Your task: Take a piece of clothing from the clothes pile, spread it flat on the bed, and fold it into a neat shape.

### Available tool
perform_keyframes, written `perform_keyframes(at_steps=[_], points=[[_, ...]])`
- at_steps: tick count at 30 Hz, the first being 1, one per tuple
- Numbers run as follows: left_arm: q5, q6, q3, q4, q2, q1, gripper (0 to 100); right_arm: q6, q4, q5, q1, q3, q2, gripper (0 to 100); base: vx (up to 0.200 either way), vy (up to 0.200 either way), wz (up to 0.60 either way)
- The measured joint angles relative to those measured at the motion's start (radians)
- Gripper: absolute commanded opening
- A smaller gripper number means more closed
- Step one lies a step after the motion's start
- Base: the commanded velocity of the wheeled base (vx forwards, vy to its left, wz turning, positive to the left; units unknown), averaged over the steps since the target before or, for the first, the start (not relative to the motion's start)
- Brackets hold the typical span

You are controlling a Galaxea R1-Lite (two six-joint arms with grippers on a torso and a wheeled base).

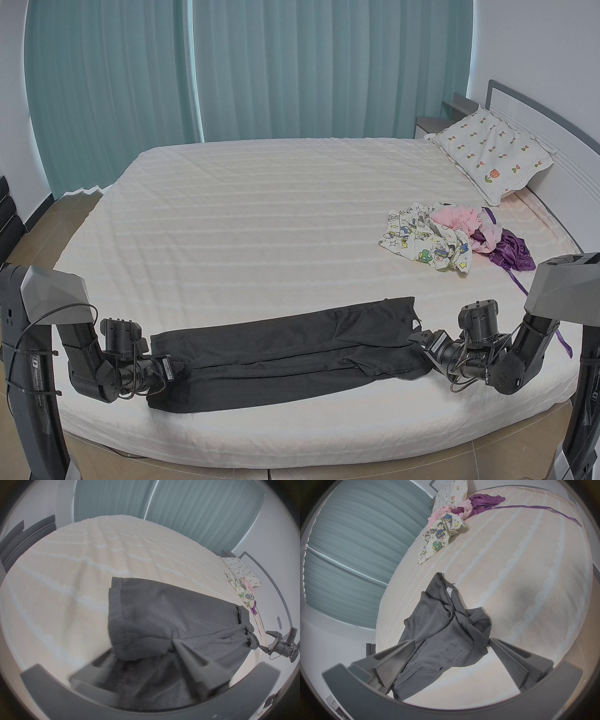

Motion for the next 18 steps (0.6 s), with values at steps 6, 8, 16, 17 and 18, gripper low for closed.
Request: perform_keyframes(at_steps=[6, 8, 16, 17, 18], points=[[0.001, -0.005, 0.007, 0.0, -0.007, 0.007, 0, 0.003, 0.0, 0.0, 0.0, 0.002, 0.0, 100, 0.0, 0.0, 0.0], [0.002, -0.006, 0.009, 0.0, -0.014, 0.012, 0, 0.004, 0.0, 0.0, 0.0, 0.003, -0.001, 100, 0.0, 0.0, 0.0], [0.018, -0.043, 0.058, 0.0, -0.089, 0.033, 0, 0.007, -0.006, 0.002, -0.003, 0.017, -0.004, 100, 0.0, 0.0, 0.0], [0.018, -0.044, 0.062, 0.001, -0.1, 0.039, 0, 0.008, -0.015, 0.002, -0.003, 0.02, -0.004, 100, 0.0, 0.0, 0.0], [0.019, -0.046, 0.066, 0.001, -0.113, 0.049, 0, 0.008, -0.031, 0.002, -0.004, 0.025, -0.005, 100, 0.0, 0.0, 0.0]])
